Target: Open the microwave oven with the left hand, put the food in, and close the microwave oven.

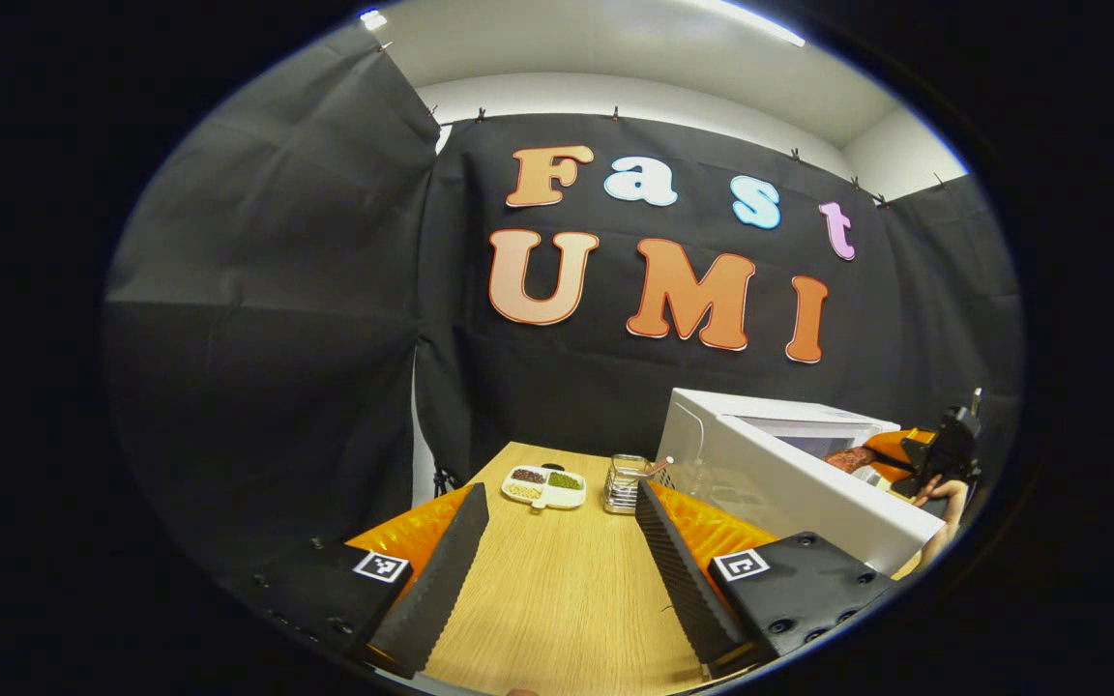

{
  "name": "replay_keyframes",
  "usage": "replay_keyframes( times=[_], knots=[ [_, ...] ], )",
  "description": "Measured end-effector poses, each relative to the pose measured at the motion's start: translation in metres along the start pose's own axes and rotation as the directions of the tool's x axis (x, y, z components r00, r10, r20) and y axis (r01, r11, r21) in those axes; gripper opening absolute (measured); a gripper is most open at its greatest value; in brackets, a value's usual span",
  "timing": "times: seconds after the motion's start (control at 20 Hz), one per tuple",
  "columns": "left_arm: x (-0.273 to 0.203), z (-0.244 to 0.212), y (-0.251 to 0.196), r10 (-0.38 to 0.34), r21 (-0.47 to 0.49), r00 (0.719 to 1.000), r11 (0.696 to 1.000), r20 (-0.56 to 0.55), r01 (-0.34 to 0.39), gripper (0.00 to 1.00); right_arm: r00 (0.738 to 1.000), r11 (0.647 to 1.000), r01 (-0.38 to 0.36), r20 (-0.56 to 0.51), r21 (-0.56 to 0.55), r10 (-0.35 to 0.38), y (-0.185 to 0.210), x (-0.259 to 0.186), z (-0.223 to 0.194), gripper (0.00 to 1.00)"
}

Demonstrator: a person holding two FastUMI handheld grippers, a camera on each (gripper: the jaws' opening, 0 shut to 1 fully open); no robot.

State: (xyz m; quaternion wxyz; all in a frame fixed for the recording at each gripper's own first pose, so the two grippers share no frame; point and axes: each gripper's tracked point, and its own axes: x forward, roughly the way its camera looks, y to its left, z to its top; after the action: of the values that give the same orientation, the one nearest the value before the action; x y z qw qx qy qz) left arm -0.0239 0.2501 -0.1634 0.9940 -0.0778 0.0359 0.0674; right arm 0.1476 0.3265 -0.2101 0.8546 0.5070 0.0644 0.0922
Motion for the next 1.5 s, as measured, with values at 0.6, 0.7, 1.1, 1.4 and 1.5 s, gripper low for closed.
replay_keyframes(
  times=[0.6, 0.7, 1.1, 1.4, 1.5],
  knots=[
    [0.019, -0.009, 0.033, 0.05, -0.003, 0.999, 0.999, 0.006, -0.05, 0.96, 0.99, 0.991, 0.131, 0.052, -0.007, -0.13, -0.05, 0.12, -0.047, 0.07],
    [0.021, -0.013, 0.037, 0.059, -0.009, 0.998, 0.998, -0.002, -0.059, 0.96, 0.988, 0.989, 0.146, 0.063, -0.037, -0.143, -0.053, 0.13, -0.049, 0.07],
    [0.02, -0.019, 0.043, 0.078, -0.034, 0.997, 0.996, -0.01, -0.078, 1.0, 0.967, 0.938, 0.249, 0.107, -0.242, -0.229, -0.064, 0.134, -0.041, 0.27],
    [0.009, -0.011, 0.037, 0.079, 0.014, 0.997, 0.997, 0.006, -0.079, 0.97, 0.954, 0.88, 0.301, 0.115, -0.368, -0.278, -0.078, 0.127, -0.027, 0.88],
    [0.005, -0.006, 0.034, 0.082, 0.021, 0.997, 0.996, 0.012, -0.082, 0.97, 0.954, 0.862, 0.298, 0.116, -0.41, -0.275, -0.076, 0.117, -0.025, 0.93]
  ],
)
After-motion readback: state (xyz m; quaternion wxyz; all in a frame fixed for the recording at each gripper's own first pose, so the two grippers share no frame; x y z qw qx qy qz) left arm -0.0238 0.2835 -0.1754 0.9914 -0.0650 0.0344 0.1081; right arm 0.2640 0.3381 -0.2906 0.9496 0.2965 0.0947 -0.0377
